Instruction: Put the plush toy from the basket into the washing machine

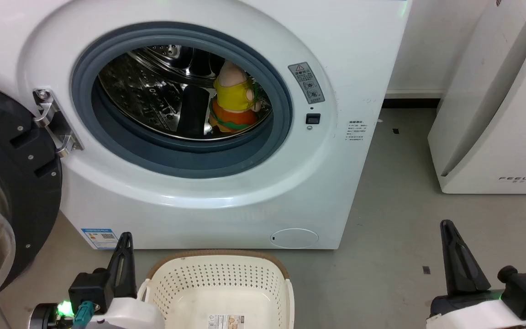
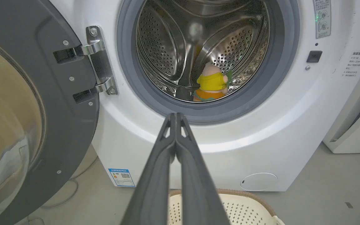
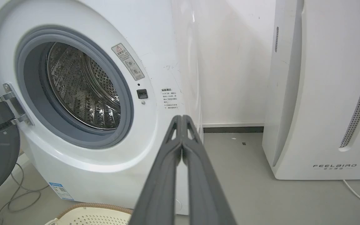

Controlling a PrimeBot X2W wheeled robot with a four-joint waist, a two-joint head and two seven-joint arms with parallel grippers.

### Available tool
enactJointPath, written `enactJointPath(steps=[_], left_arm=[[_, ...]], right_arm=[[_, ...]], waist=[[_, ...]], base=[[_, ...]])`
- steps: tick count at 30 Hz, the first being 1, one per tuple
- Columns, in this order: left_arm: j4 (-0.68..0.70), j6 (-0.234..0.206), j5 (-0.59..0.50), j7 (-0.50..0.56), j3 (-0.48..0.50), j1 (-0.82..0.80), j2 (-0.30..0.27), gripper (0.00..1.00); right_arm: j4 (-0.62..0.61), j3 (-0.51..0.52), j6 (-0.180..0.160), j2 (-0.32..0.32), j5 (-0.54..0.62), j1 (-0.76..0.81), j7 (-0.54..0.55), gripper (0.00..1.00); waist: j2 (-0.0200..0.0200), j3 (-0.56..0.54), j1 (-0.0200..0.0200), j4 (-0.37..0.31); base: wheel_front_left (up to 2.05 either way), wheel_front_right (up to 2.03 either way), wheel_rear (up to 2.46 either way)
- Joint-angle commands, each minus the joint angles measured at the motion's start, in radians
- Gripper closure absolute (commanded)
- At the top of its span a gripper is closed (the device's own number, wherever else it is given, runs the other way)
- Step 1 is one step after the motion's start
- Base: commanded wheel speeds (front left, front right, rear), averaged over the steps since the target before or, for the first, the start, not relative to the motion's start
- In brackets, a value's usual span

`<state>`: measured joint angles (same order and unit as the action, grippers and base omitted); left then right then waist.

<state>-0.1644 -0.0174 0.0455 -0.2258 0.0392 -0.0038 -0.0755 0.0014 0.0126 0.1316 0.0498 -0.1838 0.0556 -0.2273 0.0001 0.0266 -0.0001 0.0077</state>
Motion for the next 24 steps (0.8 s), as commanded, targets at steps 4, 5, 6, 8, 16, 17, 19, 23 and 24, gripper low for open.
enactJointPath(steps=[4,5,6,8,16,17,19,23,24], left_arm=[[0.014,0.003,-0.007,0.012,-0.004,0.001,0.003,1.0],[0.015,0.003,-0.007,0.014,-0.004,0.001,0.003,1.0],[0.017,0.003,-0.008,0.016,-0.005,0.001,0.003,1.0],[0.02,0.003,-0.009,0.02,-0.005,0.001,0.004,1.0],[0.031,0.004,-0.012,0.036,-0.008,0.001,0.006,1.0],[0.033,0.004,-0.012,0.038,-0.008,0.001,0.006,1.0],[0.035,0.005,-0.013,0.042,-0.009,0.001,0.006,1.0],[0.041,0.005,-0.014,0.051,-0.01,0.001,0.007,1.0],[0.043,0.005,-0.014,0.053,-0.011,0.001,0.007,1.0]], right_arm=[[0.0,-0.001,0.0,0.0,0.016,-0.008,0.012,1.0],[0.0,-0.001,0.0,0.0,0.017,-0.009,0.014,1.0],[0.0,-0.001,0.0,0.0,0.019,-0.009,0.016,1.0],[0.0,-0.002,0.0,0.0,0.022,-0.01,0.02,1.0],[0.0,-0.002,0.0,0.0,0.035,-0.014,0.037,1.0],[0.0,-0.003,0.0,0.0,0.037,-0.014,0.039,1.0],[0.0,-0.003,0.0,0.0,0.04,-0.015,0.043,1.0],[0.0,-0.003,0.0,0.0,0.046,-0.017,0.051,1.0],[0.0,-0.003,0.0,0.0,0.048,-0.017,0.053,1.0]], waist=[[-0.0001,-0.001,0.0001,0.0],[-0.0001,-0.001,0.0001,0.0],[-0.0001,-0.002,0.0001,0.0],[-0.0001,-0.002,0.0001,-0.001],[-0.0001,-0.004,0.0001,-0.001],[-0.0001,-0.004,0.0001,-0.001],[-0.0001,-0.005,0.0001,-0.001],[-0.0001,-0.006,0.0001,-0.002],[-0.0001,-0.006,0.0001,-0.002]], base=[[0.0,0.0,0.0],[0.0,0.0,0.0],[0.0,0.0,0.0],[0.0,0.0,0.0],[0.0,0.0,0.0],[0.0,0.0,0.0],[0.0,0.0,0.0],[0.0,0.0,0.0],[0.0,0.0,0.0]])
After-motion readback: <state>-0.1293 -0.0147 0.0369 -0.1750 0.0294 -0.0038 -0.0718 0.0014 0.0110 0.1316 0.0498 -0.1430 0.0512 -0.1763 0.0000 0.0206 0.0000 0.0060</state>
